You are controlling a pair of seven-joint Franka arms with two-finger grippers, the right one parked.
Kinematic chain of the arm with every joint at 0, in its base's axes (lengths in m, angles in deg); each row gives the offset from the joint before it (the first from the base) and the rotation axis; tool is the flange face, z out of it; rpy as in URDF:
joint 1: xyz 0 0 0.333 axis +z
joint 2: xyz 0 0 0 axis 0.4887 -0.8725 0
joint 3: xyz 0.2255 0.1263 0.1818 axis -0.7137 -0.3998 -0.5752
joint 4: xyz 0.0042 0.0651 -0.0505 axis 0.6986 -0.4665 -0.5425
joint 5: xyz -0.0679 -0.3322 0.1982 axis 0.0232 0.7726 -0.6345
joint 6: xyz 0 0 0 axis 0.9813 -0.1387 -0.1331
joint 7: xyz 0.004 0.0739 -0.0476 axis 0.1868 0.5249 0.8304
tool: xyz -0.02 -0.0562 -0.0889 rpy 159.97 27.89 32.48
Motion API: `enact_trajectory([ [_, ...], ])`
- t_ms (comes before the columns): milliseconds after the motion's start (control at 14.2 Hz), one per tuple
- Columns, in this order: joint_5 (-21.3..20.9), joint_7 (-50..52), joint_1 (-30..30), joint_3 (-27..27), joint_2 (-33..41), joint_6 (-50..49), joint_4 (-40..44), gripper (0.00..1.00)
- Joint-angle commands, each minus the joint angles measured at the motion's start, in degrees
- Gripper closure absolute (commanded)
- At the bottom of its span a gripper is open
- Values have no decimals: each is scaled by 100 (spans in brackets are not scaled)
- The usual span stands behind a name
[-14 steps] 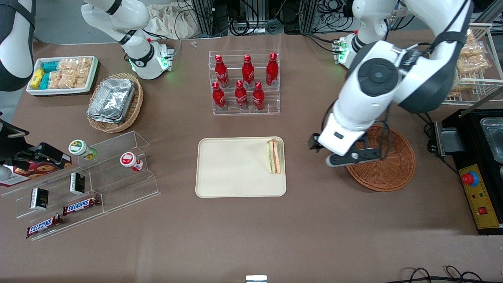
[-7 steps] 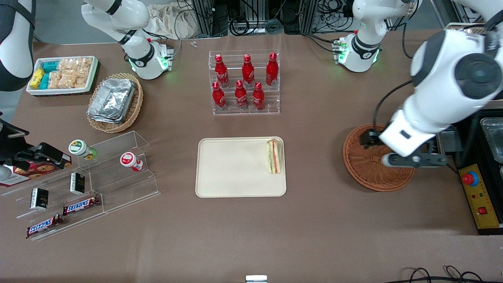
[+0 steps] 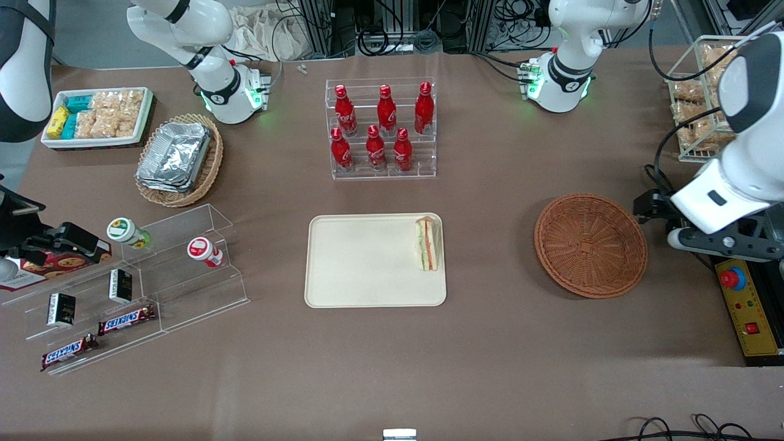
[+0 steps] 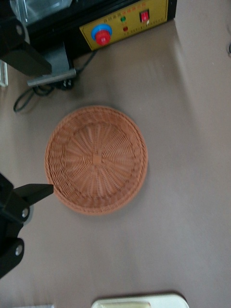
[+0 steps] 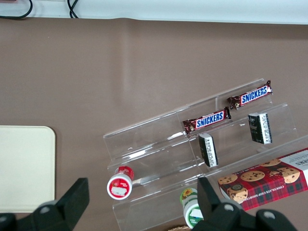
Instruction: Place sandwich from basket to tray
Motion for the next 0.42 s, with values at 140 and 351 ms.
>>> enact_trajectory([
  [140, 60, -346, 14, -267, 424, 52, -473, 0],
  [351, 51, -364, -4, -241, 282, 17, -191, 0],
])
